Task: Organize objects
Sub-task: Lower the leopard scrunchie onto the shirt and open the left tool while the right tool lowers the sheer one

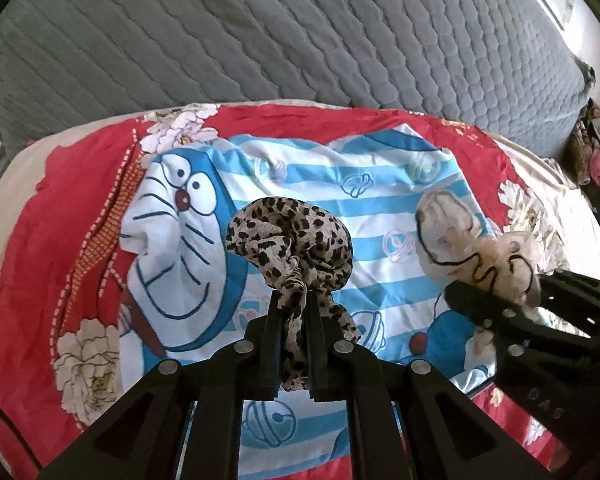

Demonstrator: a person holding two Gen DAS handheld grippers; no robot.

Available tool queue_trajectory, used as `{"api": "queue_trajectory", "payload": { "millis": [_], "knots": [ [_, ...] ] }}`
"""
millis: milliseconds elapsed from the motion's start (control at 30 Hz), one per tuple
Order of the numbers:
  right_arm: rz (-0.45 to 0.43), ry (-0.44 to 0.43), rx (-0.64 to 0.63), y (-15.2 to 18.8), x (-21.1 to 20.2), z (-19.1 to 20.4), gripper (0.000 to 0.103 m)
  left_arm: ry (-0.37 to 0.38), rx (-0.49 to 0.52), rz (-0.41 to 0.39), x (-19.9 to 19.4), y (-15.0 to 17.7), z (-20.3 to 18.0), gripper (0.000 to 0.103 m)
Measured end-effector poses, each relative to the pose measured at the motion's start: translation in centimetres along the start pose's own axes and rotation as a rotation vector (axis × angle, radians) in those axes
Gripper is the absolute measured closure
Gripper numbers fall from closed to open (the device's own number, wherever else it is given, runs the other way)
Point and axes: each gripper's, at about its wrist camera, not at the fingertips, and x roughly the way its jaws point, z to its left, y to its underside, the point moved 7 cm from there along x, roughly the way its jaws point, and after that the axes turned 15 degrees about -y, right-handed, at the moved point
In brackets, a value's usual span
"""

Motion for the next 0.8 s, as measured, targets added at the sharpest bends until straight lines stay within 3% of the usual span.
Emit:
{"api": "queue_trajectory", "payload": {
  "millis": [800],
  "knots": [
    [0.076, 0.027, 0.049, 1.4, 4.7, -2.7, 0.074, -0.009, 0.026, 0.039, 3.5, 1.9, -1.1, 0.09]
  ]
}}
